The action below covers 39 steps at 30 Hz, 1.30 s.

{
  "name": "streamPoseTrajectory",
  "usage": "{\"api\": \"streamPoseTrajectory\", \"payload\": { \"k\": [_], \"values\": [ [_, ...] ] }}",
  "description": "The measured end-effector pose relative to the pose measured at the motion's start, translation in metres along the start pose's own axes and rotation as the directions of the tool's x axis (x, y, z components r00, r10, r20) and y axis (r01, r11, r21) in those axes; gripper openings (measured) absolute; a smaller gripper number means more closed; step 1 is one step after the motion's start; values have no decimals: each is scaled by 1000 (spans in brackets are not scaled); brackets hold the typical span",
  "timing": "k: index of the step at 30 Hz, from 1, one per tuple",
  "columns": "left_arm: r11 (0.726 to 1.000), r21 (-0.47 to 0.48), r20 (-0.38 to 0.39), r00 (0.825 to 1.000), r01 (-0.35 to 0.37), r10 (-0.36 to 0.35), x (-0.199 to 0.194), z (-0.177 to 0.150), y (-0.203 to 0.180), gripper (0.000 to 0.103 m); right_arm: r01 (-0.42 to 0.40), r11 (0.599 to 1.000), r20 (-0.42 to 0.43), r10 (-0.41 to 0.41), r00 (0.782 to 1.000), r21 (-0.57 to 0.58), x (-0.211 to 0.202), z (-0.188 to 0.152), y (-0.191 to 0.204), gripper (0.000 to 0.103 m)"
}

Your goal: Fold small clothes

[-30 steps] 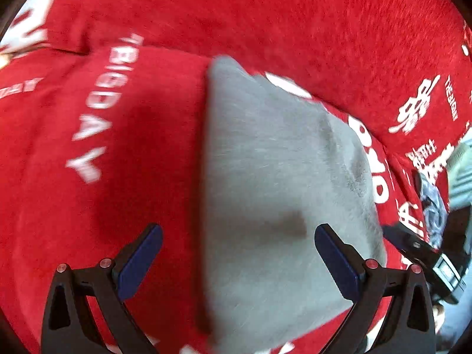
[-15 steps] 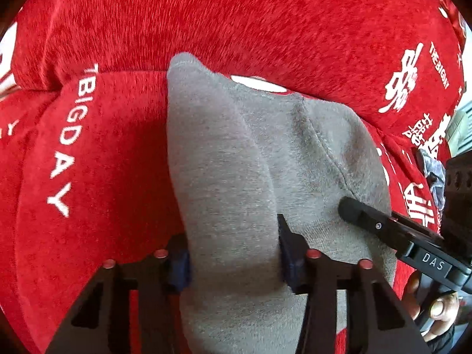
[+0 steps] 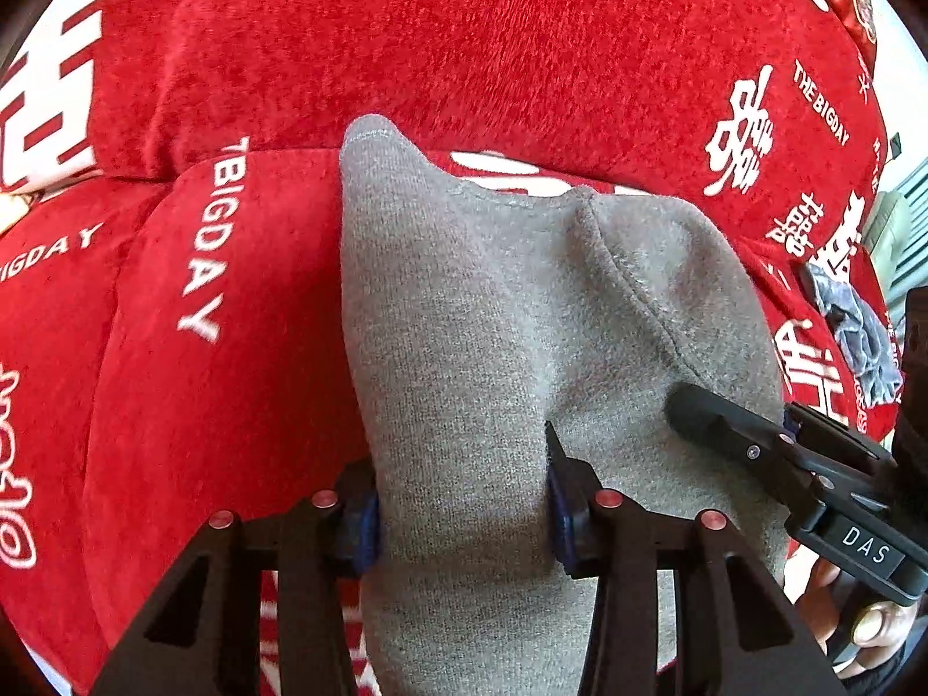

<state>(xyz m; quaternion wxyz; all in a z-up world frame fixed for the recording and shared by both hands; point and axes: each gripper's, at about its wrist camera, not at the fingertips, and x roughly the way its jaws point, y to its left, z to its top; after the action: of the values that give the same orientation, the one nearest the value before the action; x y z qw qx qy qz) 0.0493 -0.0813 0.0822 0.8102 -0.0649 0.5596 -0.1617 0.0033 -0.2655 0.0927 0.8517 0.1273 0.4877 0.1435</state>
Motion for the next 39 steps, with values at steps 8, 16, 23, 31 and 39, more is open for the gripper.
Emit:
{"api": "streamPoseTrajectory", "payload": {
  "k": [8, 16, 23, 31, 39],
  "values": [
    [1000, -5, 5, 1000, -14, 14, -23, -45, 13, 46, -12, 1000, -5, 11, 1000, -18, -10, -41, 26, 37],
    [999, 9, 3, 999, -38, 38, -37, -81, 24, 46, -6, 998, -25, 5, 1000, -58, -13, -76, 51, 37],
    [1000, -18, -11, 1000, -21, 21, -37, -104, 41, 46, -16, 998, -44, 13, 999, -61, -7, -94, 59, 37],
    [1000, -21, -5, 1000, -12, 12, -31, -110, 46, 47, -11, 999, -51, 9, 999, -37, -2, -102, 51, 37],
    [995, -30, 0, 996, -90, 90, -23, -116, 55, 95, -5, 1000, -78, 7, 997, 22, 11, -113, 27, 55]
  ]
}}
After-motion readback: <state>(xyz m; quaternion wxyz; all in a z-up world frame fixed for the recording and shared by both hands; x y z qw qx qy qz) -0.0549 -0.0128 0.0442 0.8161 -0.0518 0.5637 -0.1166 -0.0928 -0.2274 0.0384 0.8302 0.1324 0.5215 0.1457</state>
